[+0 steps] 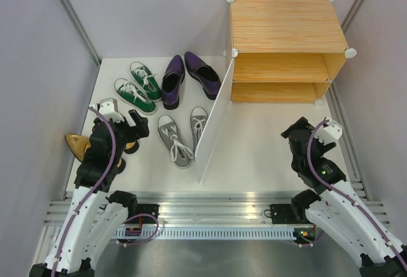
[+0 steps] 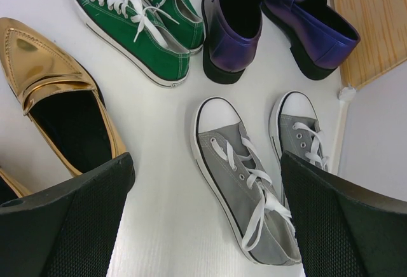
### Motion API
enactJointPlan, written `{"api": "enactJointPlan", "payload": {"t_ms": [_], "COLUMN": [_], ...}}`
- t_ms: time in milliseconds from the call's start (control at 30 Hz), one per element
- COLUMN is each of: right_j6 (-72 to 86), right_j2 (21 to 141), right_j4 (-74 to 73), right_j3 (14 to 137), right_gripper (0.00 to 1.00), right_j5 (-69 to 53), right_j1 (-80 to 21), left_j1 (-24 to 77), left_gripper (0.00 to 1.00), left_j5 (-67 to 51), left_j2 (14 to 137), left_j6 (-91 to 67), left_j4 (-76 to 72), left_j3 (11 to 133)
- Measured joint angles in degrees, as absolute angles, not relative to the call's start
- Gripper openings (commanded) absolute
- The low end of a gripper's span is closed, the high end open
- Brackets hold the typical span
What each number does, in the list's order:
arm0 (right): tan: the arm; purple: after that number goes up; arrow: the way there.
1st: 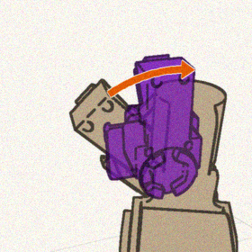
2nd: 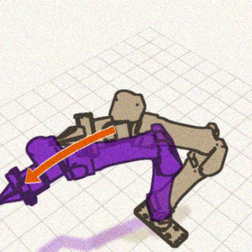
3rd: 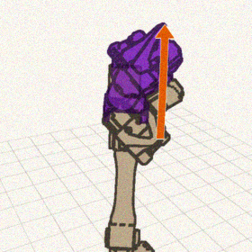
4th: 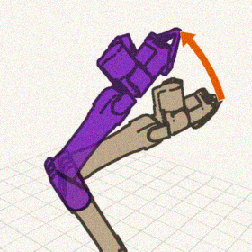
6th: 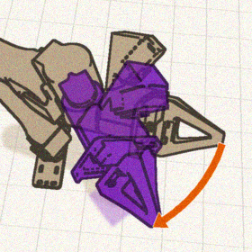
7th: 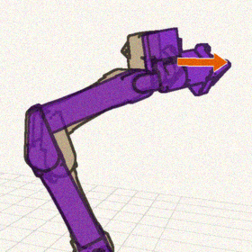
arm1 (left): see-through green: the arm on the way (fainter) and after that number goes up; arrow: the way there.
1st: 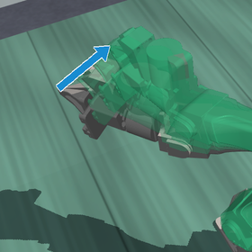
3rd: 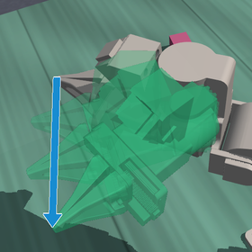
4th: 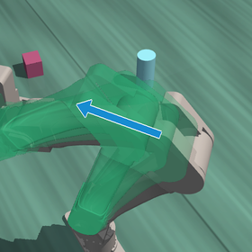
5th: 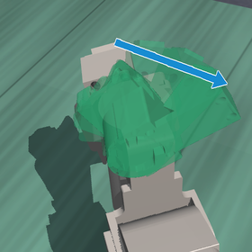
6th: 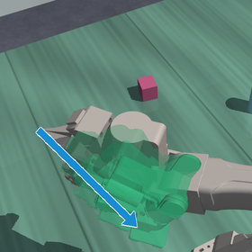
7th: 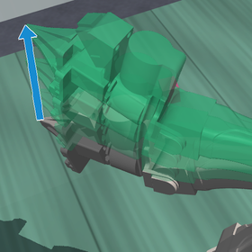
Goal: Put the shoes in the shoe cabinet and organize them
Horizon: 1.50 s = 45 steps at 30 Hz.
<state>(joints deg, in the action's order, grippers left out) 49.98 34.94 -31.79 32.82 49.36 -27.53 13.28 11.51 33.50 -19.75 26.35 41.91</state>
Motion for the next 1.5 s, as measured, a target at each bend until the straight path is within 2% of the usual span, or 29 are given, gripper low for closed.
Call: {"api": "enactJointPlan", "payload": {"t_ms": [500,567,600,700,767,1000,1500], "right_j6": [41.6,41.0,40.7,40.2,40.1,39.6,39.1], "right_j2": [33.0,33.0,33.0,32.9,32.4,29.7,27.2], "right_j4": [-28.4,-27.8,-27.7,-27.3,-27.3,-26.7,-26.1], "right_j3": [32.6,32.6,32.6,32.4,32.2,32.2,31.4], "right_gripper": [0.98,0.98,0.98,0.98,0.98,0.98,0.98], "right_j5": [43.4,42.8,42.4,42.1,42.0,42.0,41.8], "right_j1": [-27.5,-27.5,-27.5,-27.5,-27.5,-27.5,-27.5], "left_j1": [13.3,13.3,13.3,13.4,13.7,22.0,22.3], "left_gripper": [0.99,0.96,0.89,0.81,0.80,0.82,0.85], "left_j5": [9.5,7.8,6.7,2.0,-0.2,-0.7,-0.6], "left_j2": [37.2,39.1,40.4,45.8,48.5,60.0,78.7], "left_j6": [-19.7,-19.7,-19.7,-19.7,-19.7,-19.9,-23.3], "left_j4": [26.8,27.0,27.0,27.4,27.6,30.2,30.2], "left_j3": [41.9,41.9,41.9,42.7,43.6,48.2,53.3]}}
